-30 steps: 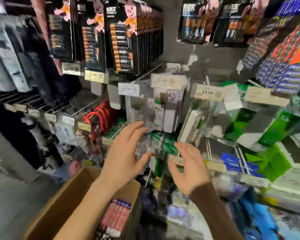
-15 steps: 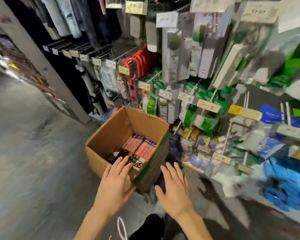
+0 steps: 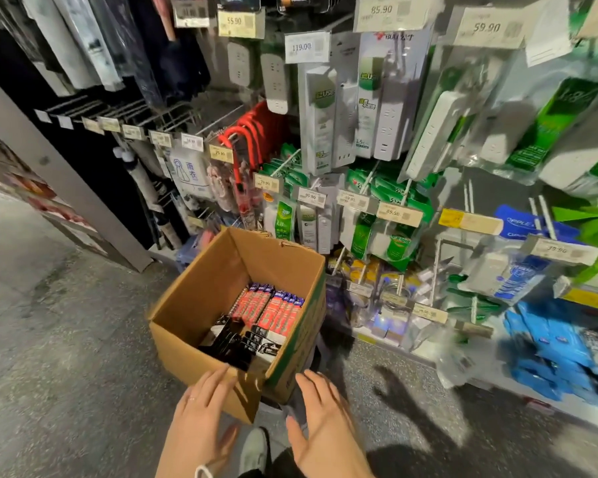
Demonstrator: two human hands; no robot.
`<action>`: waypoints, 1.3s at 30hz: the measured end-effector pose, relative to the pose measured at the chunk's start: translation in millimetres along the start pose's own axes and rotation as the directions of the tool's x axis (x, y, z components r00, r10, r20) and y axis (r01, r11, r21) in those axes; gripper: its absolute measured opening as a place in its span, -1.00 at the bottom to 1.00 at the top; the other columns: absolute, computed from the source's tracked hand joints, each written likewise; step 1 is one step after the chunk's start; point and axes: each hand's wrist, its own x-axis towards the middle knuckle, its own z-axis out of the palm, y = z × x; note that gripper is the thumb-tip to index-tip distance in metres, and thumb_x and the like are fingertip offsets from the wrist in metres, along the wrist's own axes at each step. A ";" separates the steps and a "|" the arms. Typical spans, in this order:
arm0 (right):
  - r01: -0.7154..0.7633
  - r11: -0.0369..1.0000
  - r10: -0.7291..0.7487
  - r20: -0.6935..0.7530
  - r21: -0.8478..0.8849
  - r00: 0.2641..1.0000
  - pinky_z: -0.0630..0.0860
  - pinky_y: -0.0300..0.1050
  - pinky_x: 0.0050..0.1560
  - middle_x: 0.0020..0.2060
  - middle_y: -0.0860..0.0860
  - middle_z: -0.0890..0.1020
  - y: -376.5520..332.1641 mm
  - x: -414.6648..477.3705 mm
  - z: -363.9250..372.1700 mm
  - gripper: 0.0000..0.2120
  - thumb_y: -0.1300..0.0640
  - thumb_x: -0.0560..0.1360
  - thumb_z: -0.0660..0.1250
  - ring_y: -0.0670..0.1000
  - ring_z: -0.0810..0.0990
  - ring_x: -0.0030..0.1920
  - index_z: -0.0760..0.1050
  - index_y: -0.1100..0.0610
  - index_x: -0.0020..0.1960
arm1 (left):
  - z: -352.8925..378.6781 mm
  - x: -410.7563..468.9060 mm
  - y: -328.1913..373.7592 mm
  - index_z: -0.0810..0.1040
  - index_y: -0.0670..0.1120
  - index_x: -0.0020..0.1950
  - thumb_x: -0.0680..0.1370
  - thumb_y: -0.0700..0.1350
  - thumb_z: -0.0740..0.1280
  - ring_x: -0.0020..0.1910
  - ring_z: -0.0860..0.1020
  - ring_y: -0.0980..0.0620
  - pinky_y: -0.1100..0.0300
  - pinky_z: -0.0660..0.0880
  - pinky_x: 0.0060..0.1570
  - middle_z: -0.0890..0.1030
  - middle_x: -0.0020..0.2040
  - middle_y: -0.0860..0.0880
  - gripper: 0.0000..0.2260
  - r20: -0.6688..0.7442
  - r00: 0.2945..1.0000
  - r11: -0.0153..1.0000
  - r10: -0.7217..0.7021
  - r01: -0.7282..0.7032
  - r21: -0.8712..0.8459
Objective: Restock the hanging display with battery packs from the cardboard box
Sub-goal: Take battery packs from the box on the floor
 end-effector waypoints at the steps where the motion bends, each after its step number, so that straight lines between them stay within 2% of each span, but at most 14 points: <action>1: -0.017 1.000 0.017 -0.010 -0.008 1.000 0.05 -0.10 0.56 0.59 -0.13 0.13 -1.7 2.9 6.3 -0.31 -0.16 0.56 0.19 -0.04 0.07 0.60 0.09 -0.05 0.63 | -1.7 9.8 -11.6 0.54 0.00 0.32 0.13 0.05 0.68 0.30 0.57 -0.14 -0.15 0.63 0.10 0.54 0.39 -0.05 -0.21 -0.008 1.000 1.000 0.025 -0.025 0.002; 4: -0.082 0.995 0.078 -0.060 -0.061 0.995 0.43 -0.15 0.35 0.41 -0.15 0.45 -10.1 19.9 17.7 -0.32 -0.26 0.39 0.17 -0.08 0.47 0.41 0.35 -0.08 0.47 | -5.8 45.3 -42.8 0.51 0.02 0.31 0.14 0.03 0.67 0.31 0.54 -0.12 -0.15 0.64 0.04 0.55 0.38 -0.05 -0.23 -0.019 0.995 0.995 0.100 -0.100 -0.001; 7: -0.147 0.989 0.147 -0.006 0.022 0.989 0.14 -0.24 0.49 0.53 -0.16 0.23 -22.1 42.3 33.1 -0.22 -0.32 0.38 -0.04 -0.10 0.22 0.55 0.19 -0.11 0.57 | -2.8 81.0 -72.0 0.52 0.02 0.30 0.18 0.08 0.60 0.30 0.52 -0.11 -0.12 0.64 0.03 0.56 0.35 -0.06 -0.29 0.016 0.980 0.980 0.198 -0.198 0.012; 9: -0.172 0.984 0.174 -0.041 0.032 0.984 0.17 -0.26 0.47 0.52 -0.17 0.25 -35.4 55.9 38.4 -0.31 -0.28 0.45 0.04 -0.12 0.25 0.53 0.22 -0.12 0.56 | -0.8 105.6 -91.4 0.55 0.03 0.26 0.17 0.12 0.56 0.30 0.51 -0.09 -0.11 0.64 0.05 0.58 0.33 -0.05 -0.33 0.056 0.962 0.963 0.267 -0.268 0.016; 12: -0.257 0.962 0.264 -0.075 0.091 0.961 0.50 -0.42 0.00 0.18 -0.34 0.50 -65.2 90.7 59.3 -0.45 -0.26 0.21 0.18 -0.26 0.62 0.03 0.50 -0.24 0.19 | -2.5 141.2 -116.7 0.54 0.09 0.17 0.07 0.19 0.52 0.26 0.53 -0.08 -0.06 0.65 -0.04 0.64 0.25 -0.02 -0.32 0.172 0.922 0.933 0.347 -0.359 0.039; 15: -0.213 0.952 0.275 -0.316 0.219 0.908 0.42 -0.38 -0.12 0.22 -0.56 0.33 -78.1 111.5 102.3 -0.51 -0.23 0.08 0.19 -0.28 0.58 -0.21 0.40 -0.26 0.02 | -3.4 178.5 -142.6 0.60 0.14 0.07 -0.06 0.27 0.56 0.23 0.46 0.01 0.05 0.65 -0.15 0.68 0.15 0.06 -0.28 0.270 0.887 0.916 0.376 -0.400 0.038; 17: -0.255 0.966 0.255 -0.367 0.051 0.895 0.36 -0.45 0.17 0.21 -0.26 0.48 -83.5 132.8 124.4 -0.42 -0.21 0.11 0.46 -0.22 0.65 -0.11 0.48 -0.22 0.12 | -1.7 201.8 -159.6 0.55 0.16 0.08 -0.10 0.29 0.57 0.19 0.56 -0.01 0.08 0.66 -0.18 0.63 0.16 0.09 -0.23 0.306 0.875 0.914 0.375 -0.404 0.038; 19: -0.372 0.903 0.429 -0.374 0.216 0.823 0.23 -0.48 0.32 0.05 -0.13 0.64 -105.9 153.0 112.2 -0.59 -0.07 0.28 0.39 -0.09 0.69 -0.09 0.56 -0.20 0.13 | 1.2 223.4 -173.9 0.52 0.15 0.13 -0.02 0.28 0.59 0.18 0.65 -0.05 0.04 0.66 -0.07 0.52 0.23 0.09 -0.24 0.370 0.844 0.889 0.389 -0.449 0.088; 21: -0.383 0.887 0.455 -0.353 0.257 0.817 0.35 -0.43 0.25 0.13 -0.15 0.64 -112.0 169.8 120.6 -0.57 -0.06 0.43 0.20 -0.08 0.67 0.10 0.47 -0.20 0.30 | 3.1 235.9 -180.9 0.47 0.14 0.34 0.31 0.27 0.46 0.48 0.41 -0.05 -0.01 0.44 0.37 0.38 0.44 0.10 -0.37 0.444 0.823 0.890 0.354 -0.442 0.110; 23: -0.469 0.865 0.501 -0.245 0.181 0.830 0.37 -0.34 0.31 0.34 -0.15 0.52 -112.6 176.4 119.2 -0.49 -0.15 0.52 0.07 -0.10 0.54 0.34 0.45 -0.14 0.42 | 12.3 246.4 -181.5 0.31 0.13 0.51 0.51 0.21 0.28 0.61 0.11 -0.02 0.04 0.15 0.54 0.20 0.58 0.11 -0.42 0.510 0.807 0.913 0.298 -0.397 0.094; 27: -0.473 0.833 0.513 -0.079 0.289 0.855 0.09 -0.21 0.50 0.58 -0.08 0.21 -92.8 212.9 107.9 -0.53 -0.09 0.69 -0.01 -0.02 0.22 0.55 0.21 -0.03 0.58 | 42.0 285.7 -180.3 0.23 0.14 0.57 0.57 0.18 0.29 0.63 0.02 0.00 0.04 0.12 0.53 0.08 0.64 0.09 -0.42 0.674 0.709 0.910 0.208 -0.392 0.132; 31: -0.585 0.786 0.618 -0.248 0.199 0.746 0.26 -0.02 0.39 0.48 0.25 0.38 -96.7 239.4 105.9 -0.36 -0.09 0.57 -0.02 0.18 0.46 0.40 0.33 0.30 0.49 | 72.6 312.5 -187.9 0.12 0.01 0.64 0.57 0.12 0.36 0.63 -0.01 -0.12 -0.14 0.12 0.55 0.02 0.65 -0.01 -0.29 0.785 0.615 0.918 0.075 -0.350 0.186; 34: -0.500 0.855 0.502 0.019 0.139 0.864 0.18 -0.15 0.48 0.57 -0.07 0.20 -88.7 238.4 127.7 -0.40 -0.09 0.60 0.19 -0.01 0.21 0.55 0.14 -0.03 0.60 | 95.7 311.0 -202.5 -0.02 -0.02 0.67 0.57 0.10 0.38 0.61 0.06 -0.24 -0.16 0.14 0.56 0.03 0.65 -0.12 -0.19 0.835 0.549 0.927 -0.038 -0.292 0.235; 39: -0.514 0.857 0.498 0.200 0.035 0.844 0.24 0.06 0.51 0.50 0.01 0.29 -59.9 266.1 150.4 -0.46 -0.01 0.60 0.24 0.08 0.23 0.51 0.20 0.00 0.54 | 122.6 308.1 -209.3 -0.07 0.03 0.67 0.58 0.01 0.40 0.58 0.14 -0.30 -0.11 0.23 0.53 -0.12 0.65 -0.23 -0.17 0.833 0.543 0.949 -0.103 -0.196 0.245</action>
